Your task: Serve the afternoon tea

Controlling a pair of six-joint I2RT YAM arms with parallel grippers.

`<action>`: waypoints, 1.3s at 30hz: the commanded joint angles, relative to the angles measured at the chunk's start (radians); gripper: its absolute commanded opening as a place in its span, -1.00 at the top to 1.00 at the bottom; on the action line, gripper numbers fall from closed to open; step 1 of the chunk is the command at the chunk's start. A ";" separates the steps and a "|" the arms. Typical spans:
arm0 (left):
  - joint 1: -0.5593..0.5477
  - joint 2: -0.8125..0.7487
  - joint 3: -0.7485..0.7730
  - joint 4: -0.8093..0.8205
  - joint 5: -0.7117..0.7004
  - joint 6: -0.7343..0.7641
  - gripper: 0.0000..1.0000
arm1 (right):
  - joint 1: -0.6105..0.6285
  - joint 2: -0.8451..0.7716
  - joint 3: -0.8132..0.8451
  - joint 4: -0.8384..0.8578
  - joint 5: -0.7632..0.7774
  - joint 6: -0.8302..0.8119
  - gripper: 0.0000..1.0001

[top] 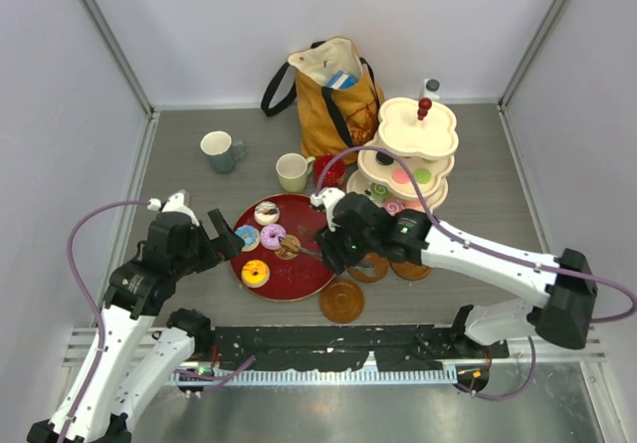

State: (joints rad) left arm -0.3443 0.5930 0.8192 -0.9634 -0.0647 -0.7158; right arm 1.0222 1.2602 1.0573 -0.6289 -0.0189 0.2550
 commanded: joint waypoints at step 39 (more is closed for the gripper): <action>0.005 -0.044 0.017 0.003 -0.038 0.016 -0.99 | 0.081 0.309 0.270 0.109 0.236 -0.114 0.10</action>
State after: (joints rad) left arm -0.3443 0.5682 0.8192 -0.9638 -0.0830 -0.6998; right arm 1.0943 1.7084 1.3411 -0.5789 0.1596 0.0803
